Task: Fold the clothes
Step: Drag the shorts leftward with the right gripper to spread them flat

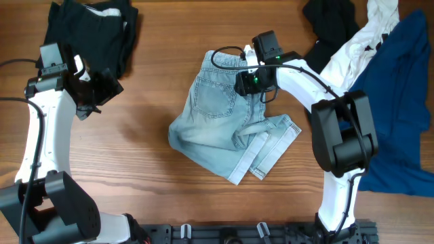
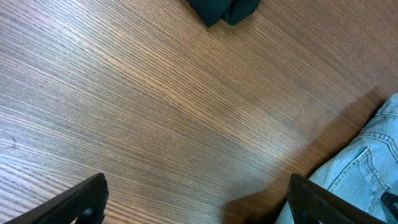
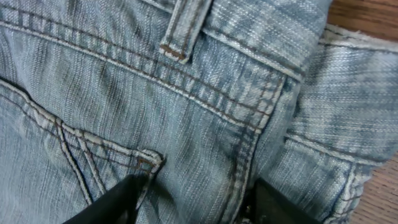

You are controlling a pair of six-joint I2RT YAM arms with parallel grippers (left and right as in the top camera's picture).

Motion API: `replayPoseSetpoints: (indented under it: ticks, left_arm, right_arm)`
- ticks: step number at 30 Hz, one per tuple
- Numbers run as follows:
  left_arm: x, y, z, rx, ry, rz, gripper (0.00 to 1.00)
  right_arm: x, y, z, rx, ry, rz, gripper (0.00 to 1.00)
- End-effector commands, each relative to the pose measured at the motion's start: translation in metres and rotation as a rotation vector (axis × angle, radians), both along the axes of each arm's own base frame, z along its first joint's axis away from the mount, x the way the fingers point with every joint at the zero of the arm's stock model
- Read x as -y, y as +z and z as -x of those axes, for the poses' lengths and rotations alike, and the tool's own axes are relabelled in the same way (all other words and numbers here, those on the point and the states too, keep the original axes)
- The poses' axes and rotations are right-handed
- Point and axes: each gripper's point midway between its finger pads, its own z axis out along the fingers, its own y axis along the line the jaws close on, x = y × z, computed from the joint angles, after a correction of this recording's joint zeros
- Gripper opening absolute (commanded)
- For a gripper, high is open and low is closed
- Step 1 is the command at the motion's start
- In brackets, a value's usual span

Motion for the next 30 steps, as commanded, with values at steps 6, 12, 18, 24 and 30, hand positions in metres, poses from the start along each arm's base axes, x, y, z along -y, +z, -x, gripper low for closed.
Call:
replayPoseSetpoints:
  ticks: [6,12,18,24,30]
  left_arm:
    - [-0.002,0.003,-0.004,0.01,0.007,-0.006,0.9]
    - [-0.004,0.004,-0.006,0.021,0.009,-0.01,0.89]
    - [-0.026,0.015,-0.009,0.063,0.063,-0.022,0.88]
    - [-0.076,0.047,-0.008,0.144,0.182,-0.056,0.89]
    - [-0.128,0.059,0.009,0.172,0.315,-0.08,0.9]
  right_arm:
    - [-0.013,0.002,-0.01,0.016,-0.012,-0.08,0.04]
    - [-0.053,0.073,-0.029,0.102,0.114,-0.247,0.04]
    - [-0.11,0.134,-0.015,0.16,0.254,-0.302,0.04]
    - [-0.188,0.15,0.044,0.147,0.443,-0.358,0.04]
    - [-0.265,0.156,0.122,0.138,0.629,-0.4,0.04]
